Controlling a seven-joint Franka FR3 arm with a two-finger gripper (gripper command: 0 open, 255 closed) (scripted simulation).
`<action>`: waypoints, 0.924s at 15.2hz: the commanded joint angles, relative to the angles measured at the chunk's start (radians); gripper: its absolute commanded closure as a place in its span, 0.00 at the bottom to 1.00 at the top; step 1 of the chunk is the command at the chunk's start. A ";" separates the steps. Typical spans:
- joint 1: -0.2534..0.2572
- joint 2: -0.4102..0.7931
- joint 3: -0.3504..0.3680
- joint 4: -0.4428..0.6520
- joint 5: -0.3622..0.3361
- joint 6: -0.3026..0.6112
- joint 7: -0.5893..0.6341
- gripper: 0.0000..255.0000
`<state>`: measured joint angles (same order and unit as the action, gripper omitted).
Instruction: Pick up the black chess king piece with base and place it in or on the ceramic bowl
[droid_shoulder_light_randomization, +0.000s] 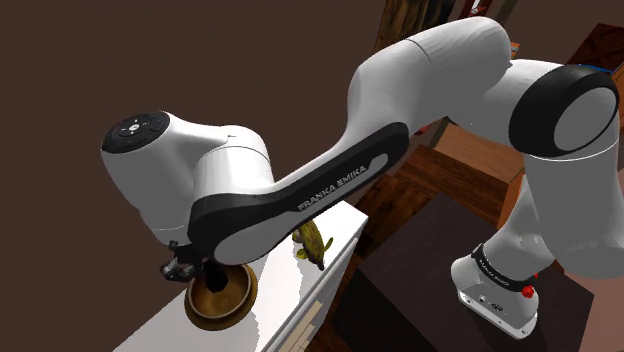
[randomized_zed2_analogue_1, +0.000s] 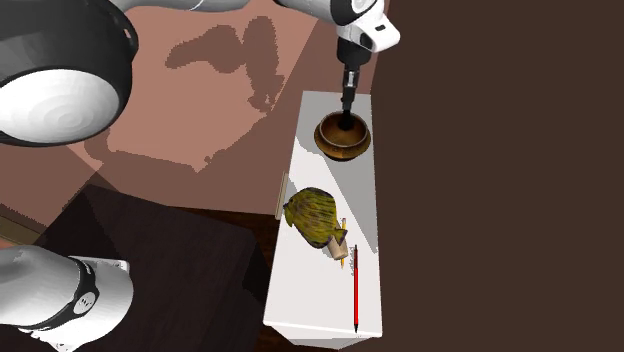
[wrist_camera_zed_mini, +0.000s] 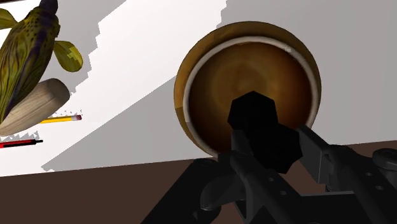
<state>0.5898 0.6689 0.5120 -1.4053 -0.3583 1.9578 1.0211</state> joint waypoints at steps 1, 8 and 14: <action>-0.001 0.008 -0.003 -0.017 -0.005 0.025 0.004 1.00; -0.001 0.010 -0.004 -0.020 -0.007 0.029 0.005 1.00; -0.001 0.010 -0.004 -0.020 -0.007 0.029 0.005 0.00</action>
<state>0.5886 0.6791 0.5076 -1.4251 -0.3649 1.9871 1.0257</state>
